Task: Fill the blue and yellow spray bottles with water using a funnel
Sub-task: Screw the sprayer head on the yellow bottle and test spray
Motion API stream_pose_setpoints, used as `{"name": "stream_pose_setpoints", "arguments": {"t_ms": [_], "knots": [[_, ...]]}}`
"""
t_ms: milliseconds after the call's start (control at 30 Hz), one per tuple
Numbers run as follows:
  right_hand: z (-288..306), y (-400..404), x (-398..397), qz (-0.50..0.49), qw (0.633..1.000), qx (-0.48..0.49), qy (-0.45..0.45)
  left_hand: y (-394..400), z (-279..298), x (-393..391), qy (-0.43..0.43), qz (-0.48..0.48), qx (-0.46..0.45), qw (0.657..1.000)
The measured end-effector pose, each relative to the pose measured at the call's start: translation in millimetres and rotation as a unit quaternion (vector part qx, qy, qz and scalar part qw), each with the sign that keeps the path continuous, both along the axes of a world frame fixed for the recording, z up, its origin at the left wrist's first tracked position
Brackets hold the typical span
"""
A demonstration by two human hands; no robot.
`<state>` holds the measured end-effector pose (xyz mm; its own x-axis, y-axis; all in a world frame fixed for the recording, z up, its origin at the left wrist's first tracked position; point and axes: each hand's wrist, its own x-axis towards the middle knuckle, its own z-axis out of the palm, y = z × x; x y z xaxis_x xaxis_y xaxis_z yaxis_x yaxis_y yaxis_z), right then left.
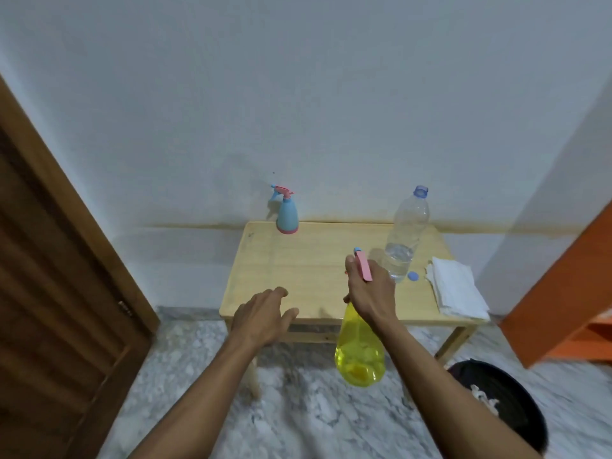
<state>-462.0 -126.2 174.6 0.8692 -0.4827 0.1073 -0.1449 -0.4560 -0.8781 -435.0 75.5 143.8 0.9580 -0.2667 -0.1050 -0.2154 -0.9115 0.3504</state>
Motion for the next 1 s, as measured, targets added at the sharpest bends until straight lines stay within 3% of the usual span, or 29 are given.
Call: {"name": "stream_pose_setpoints", "arguments": {"t_ms": [333, 1000], "knots": [[-68.9, 14.0, -17.9, 0.038, 0.985, -0.025, 0.167, -8.1, -16.5, 2.9, 0.114, 0.035, 0.097, 0.988], [-64.3, 10.0, -10.0, 0.008, 0.973, 0.003, 0.229, -14.1, -15.4, 1.1, 0.106, 0.037, 0.056, 0.992]]}}
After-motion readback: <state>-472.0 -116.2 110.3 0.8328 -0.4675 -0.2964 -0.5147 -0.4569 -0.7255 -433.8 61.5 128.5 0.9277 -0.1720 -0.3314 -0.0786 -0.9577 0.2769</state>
